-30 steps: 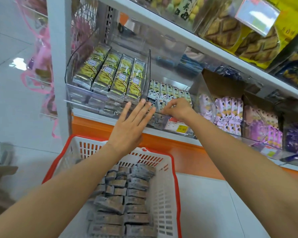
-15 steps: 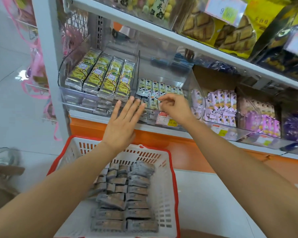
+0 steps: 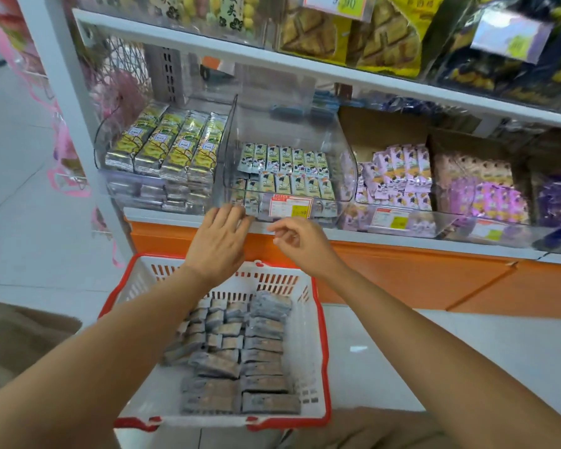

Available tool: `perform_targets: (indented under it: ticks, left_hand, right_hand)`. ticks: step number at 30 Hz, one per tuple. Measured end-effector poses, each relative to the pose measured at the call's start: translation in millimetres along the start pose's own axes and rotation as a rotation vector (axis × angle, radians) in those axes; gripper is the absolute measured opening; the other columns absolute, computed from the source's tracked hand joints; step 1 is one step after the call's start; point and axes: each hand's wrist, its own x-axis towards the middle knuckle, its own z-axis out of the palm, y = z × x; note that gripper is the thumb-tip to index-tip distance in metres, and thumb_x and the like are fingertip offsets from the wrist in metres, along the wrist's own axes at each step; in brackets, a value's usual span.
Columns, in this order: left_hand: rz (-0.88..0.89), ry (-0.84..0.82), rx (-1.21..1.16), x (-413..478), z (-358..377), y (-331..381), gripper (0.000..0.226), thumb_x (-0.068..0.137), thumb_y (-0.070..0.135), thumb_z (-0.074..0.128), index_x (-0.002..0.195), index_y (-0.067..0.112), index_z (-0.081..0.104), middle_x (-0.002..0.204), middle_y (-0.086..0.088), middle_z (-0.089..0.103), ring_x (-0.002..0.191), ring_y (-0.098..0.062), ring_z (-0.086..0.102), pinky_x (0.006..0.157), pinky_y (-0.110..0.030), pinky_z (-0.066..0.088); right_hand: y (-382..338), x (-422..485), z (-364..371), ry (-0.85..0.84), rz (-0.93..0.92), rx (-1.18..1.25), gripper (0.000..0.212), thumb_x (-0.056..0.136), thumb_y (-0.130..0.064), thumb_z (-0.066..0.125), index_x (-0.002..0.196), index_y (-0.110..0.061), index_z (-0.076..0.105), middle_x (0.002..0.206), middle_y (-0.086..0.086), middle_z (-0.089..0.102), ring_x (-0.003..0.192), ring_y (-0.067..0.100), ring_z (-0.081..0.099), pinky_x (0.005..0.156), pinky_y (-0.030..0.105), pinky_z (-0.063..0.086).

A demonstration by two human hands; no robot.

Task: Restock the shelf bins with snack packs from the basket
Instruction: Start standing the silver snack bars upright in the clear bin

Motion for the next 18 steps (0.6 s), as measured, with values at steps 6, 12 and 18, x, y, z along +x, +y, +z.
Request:
perform_targets:
  ticks: [6,12,18]
  left_hand:
    - [-0.001,-0.174,-0.106,-12,27,1,0.059,0.077,0.025,0.062,0.132,0.01,0.051,0.129,-0.014,0.052,0.123,-0.033,0.044,0.104,-0.044,0.036]
    - [0.013,-0.331,-0.17,-29,69,-14,0.069,0.085,0.03,0.06,0.148,0.016,0.036,0.151,-0.01,0.037,0.143,-0.03,0.026,0.119,-0.045,0.016]
    - [0.026,-0.383,-0.239,-43,113,-28,0.071,0.091,0.038,0.053,0.152,0.016,0.024,0.151,-0.007,0.033,0.143,-0.028,0.024,0.12,-0.045,0.014]
  right_hand:
    - [38,-17,35,-0.116,0.137,-0.1,0.025,0.089,-0.011,0.062,0.112,-0.018,0.069,0.106,0.0,0.065,0.087,0.009,0.059,0.077,0.022,0.049]
    - [73,-23,83,-0.188,0.33,-0.171,0.029,0.091,-0.012,0.062,0.119,-0.013,0.066,0.114,0.006,0.065,0.092,0.019,0.064,0.084,0.03,0.051]
    - [100,-26,133,-0.295,0.439,-0.313,0.031,0.091,-0.014,0.058,0.123,-0.013,0.061,0.127,0.008,0.06,0.114,0.022,0.057,0.095,0.032,0.045]
